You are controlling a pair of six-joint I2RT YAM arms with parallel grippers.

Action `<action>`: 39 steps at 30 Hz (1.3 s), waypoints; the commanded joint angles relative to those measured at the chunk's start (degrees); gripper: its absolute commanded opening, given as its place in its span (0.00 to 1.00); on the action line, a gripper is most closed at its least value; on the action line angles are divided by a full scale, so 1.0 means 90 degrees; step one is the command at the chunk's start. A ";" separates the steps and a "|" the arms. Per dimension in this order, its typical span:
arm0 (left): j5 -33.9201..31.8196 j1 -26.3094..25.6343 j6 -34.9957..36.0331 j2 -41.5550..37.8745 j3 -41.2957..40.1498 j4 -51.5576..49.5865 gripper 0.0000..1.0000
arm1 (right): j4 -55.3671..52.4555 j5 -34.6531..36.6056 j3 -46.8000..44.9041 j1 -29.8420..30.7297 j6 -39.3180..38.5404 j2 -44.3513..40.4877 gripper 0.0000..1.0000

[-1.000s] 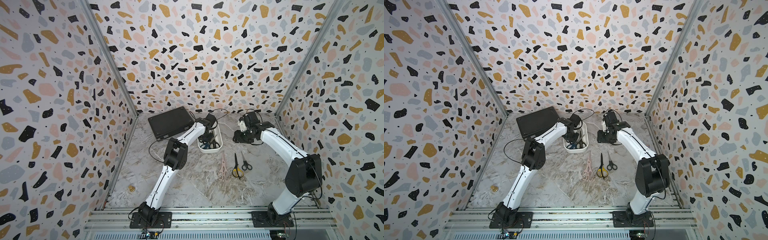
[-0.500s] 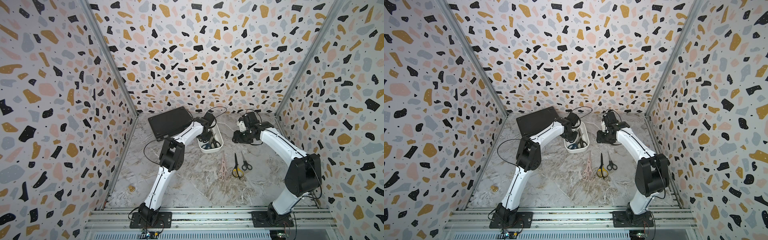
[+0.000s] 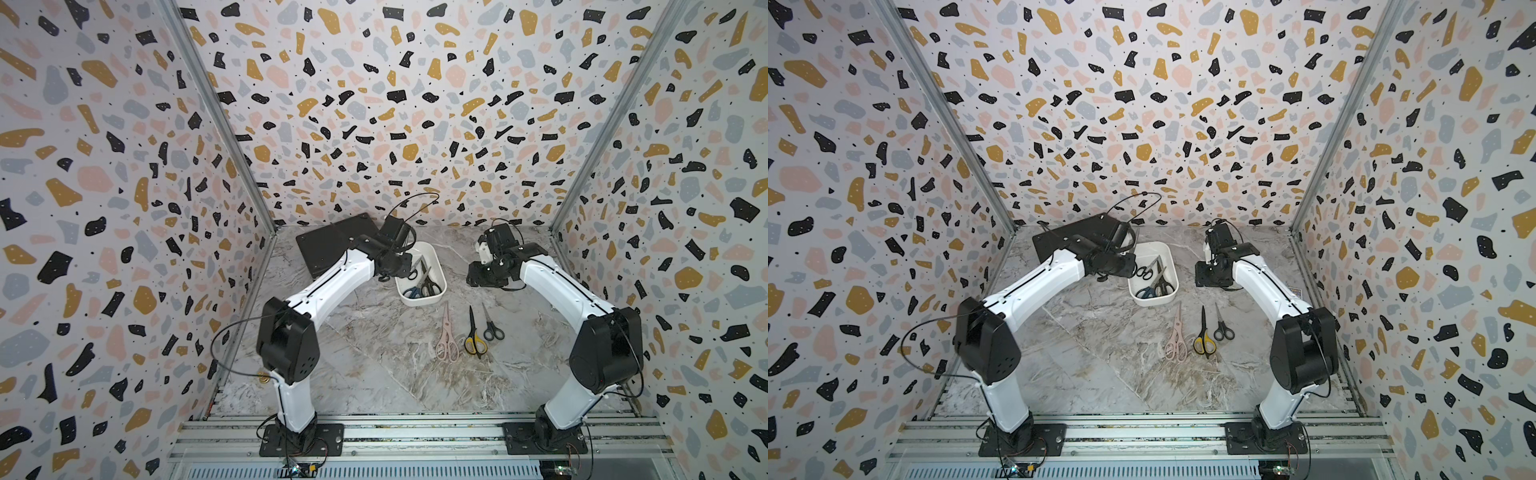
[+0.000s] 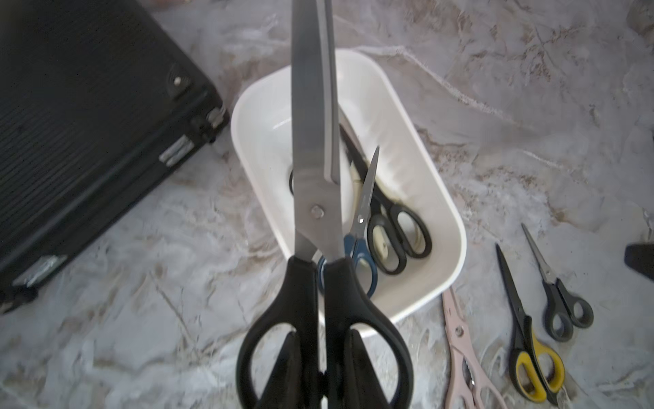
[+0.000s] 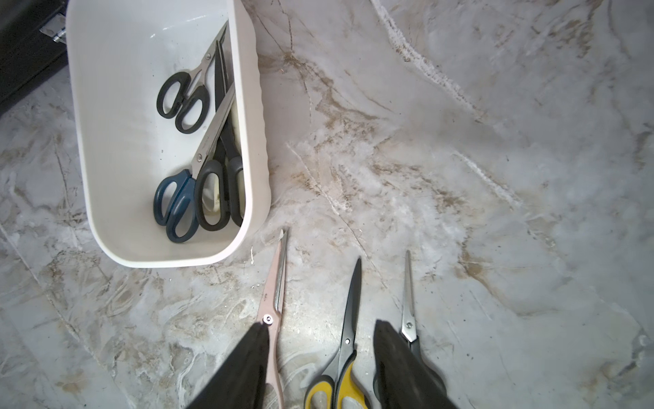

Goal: Take the scissors out of the storage box
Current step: Place the scissors at the center of the board.

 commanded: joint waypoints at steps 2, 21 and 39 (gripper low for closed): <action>0.0086 -0.0120 -0.0894 -0.1431 -0.1515 0.0359 0.00 | -0.0236 0.0086 0.0323 0.0030 -0.0100 -0.0111 0.54; -0.0131 -0.2233 -0.2785 -0.3081 -0.5116 0.0468 0.00 | -0.0212 0.0328 -0.0394 0.0108 0.0026 -0.0715 0.53; 0.0505 -0.2378 -0.2473 -0.0530 -0.3695 0.1330 0.00 | -0.0327 0.0261 -0.0077 0.0118 -0.0025 -0.0552 0.54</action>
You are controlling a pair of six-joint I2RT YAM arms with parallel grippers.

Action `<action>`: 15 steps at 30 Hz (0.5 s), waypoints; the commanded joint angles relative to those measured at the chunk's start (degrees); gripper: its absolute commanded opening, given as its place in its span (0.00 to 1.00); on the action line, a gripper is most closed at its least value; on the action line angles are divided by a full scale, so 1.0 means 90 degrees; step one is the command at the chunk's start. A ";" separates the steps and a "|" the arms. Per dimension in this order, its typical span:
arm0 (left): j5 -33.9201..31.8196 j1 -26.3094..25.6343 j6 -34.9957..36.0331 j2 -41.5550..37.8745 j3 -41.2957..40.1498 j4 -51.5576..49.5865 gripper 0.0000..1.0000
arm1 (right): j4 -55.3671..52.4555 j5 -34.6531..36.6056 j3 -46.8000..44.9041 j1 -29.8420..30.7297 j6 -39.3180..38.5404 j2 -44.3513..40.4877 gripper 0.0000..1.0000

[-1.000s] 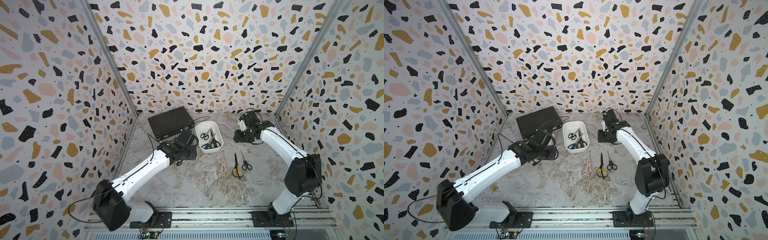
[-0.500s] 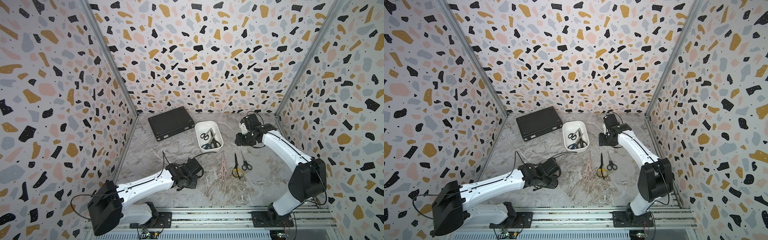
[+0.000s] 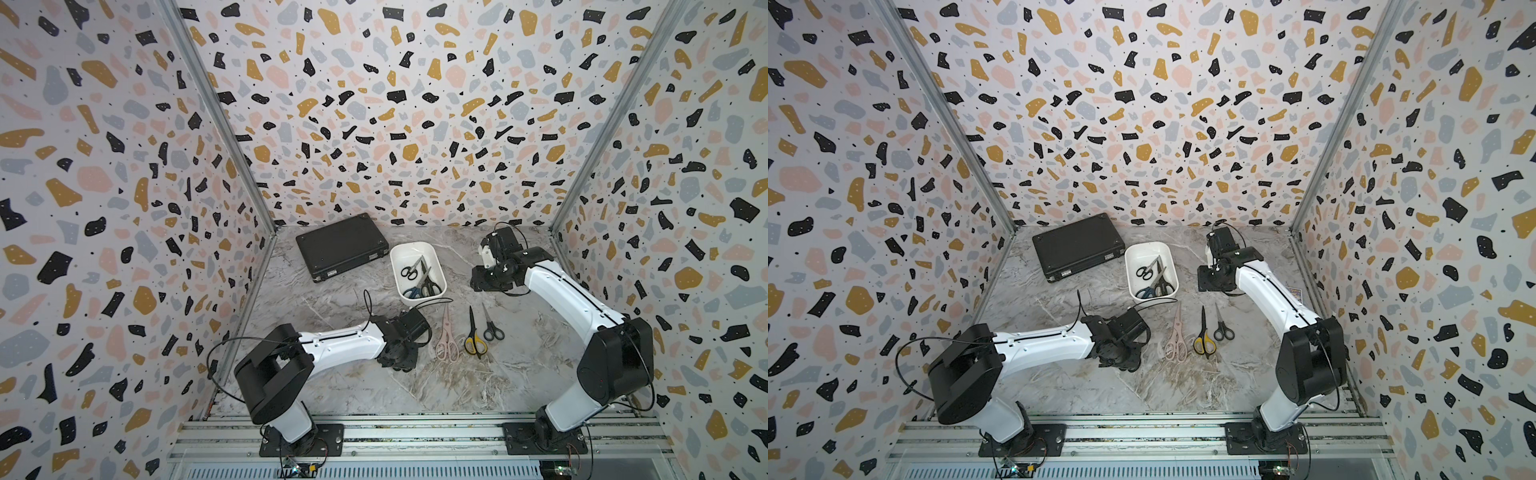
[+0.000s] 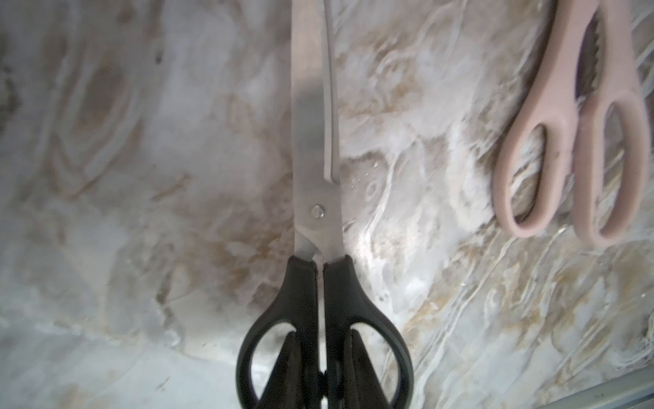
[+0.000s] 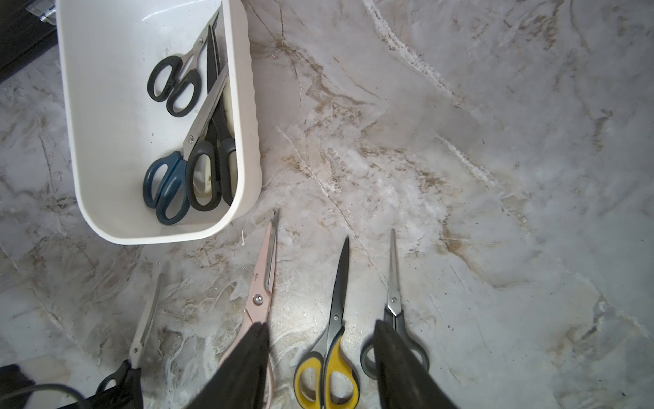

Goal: Take the scissors out of the storage box
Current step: Place the scissors at the center of the board.

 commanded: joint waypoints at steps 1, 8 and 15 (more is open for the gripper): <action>0.0096 -0.0035 0.0092 0.0267 0.0320 0.0233 0.00 | -0.0172 0.0001 0.0255 0.0025 0.0008 -0.0069 0.53; 0.0084 -0.0037 -0.0061 0.0702 0.0575 0.0403 0.00 | -0.0178 0.0011 0.0290 0.0025 -0.0012 -0.0035 0.53; -0.0224 -0.0041 -0.0024 0.1208 0.1027 0.0311 0.00 | -0.0159 -0.0033 0.0314 0.0025 -0.0015 -0.0025 0.53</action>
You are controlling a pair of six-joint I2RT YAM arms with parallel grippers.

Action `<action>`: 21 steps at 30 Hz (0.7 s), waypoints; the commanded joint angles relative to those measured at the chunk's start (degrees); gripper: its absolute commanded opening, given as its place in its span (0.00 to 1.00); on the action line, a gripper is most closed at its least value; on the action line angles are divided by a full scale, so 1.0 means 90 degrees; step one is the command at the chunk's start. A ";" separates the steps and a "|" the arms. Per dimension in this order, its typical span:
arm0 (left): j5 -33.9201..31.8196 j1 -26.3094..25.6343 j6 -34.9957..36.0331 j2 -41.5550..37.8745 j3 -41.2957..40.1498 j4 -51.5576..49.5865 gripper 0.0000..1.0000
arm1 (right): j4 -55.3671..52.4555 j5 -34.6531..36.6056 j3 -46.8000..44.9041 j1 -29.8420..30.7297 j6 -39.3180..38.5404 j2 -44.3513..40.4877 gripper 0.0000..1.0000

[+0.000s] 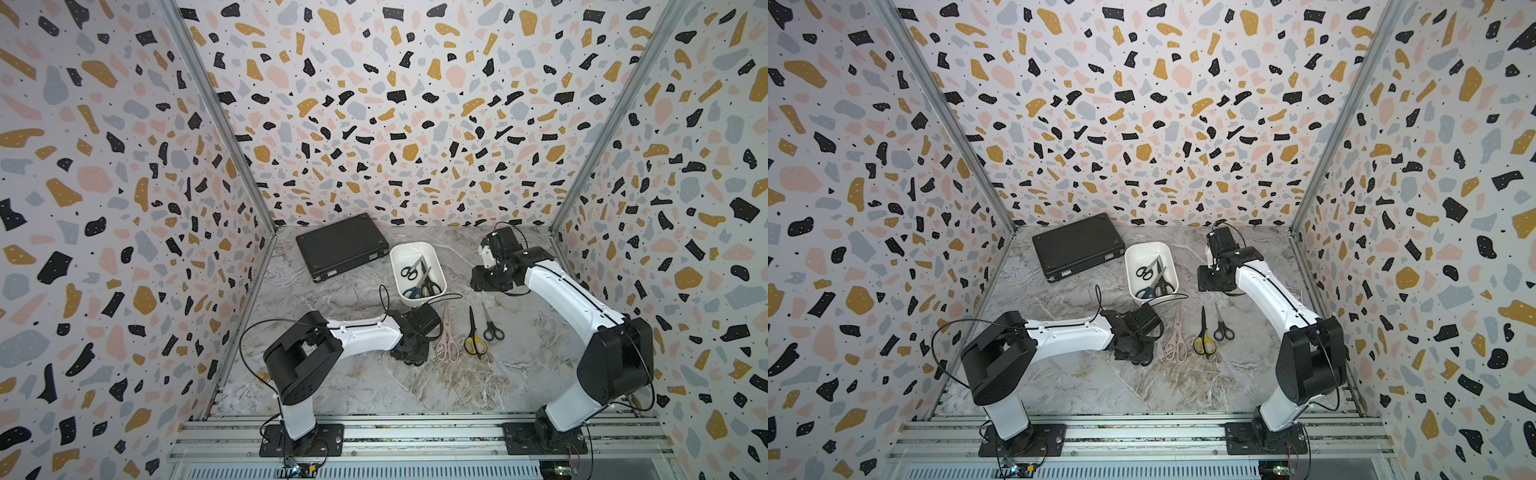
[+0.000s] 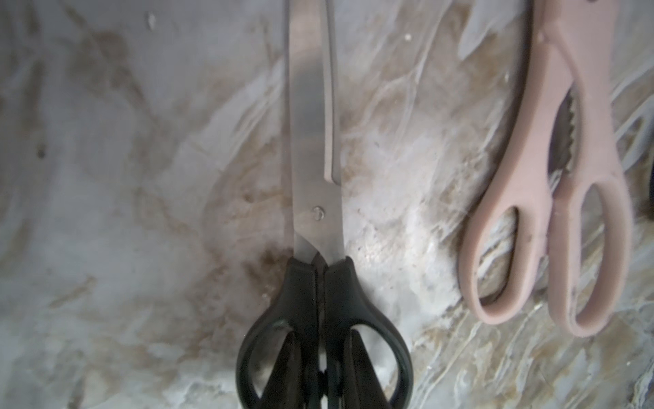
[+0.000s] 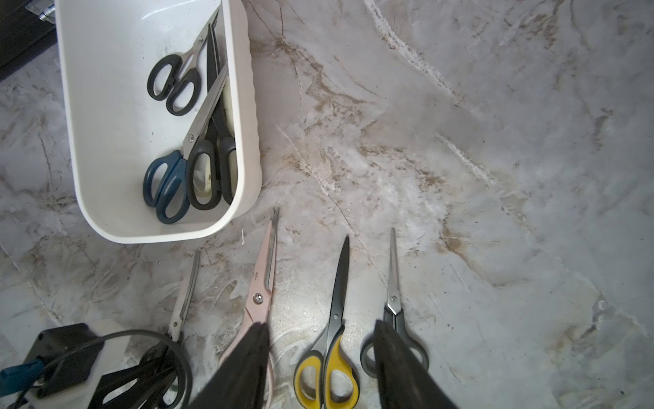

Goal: Take the scissors out of the storage box
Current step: Place the scissors at the center of the board.

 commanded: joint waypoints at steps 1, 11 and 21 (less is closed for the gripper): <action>-0.0288 -0.0021 0.0002 0.0231 0.0341 -0.0028 0.00 | -0.0128 -0.0033 0.0283 0.0026 -0.0012 -0.0019 0.53; -0.0139 0.0177 0.0031 0.0320 0.0377 0.0066 0.05 | -0.0127 -0.0012 0.0224 0.0025 -0.0032 -0.0076 0.53; -0.0234 0.0172 0.0100 -0.0198 0.0328 0.0203 0.28 | -0.0129 -0.0014 0.0258 0.0027 -0.0012 -0.0059 0.53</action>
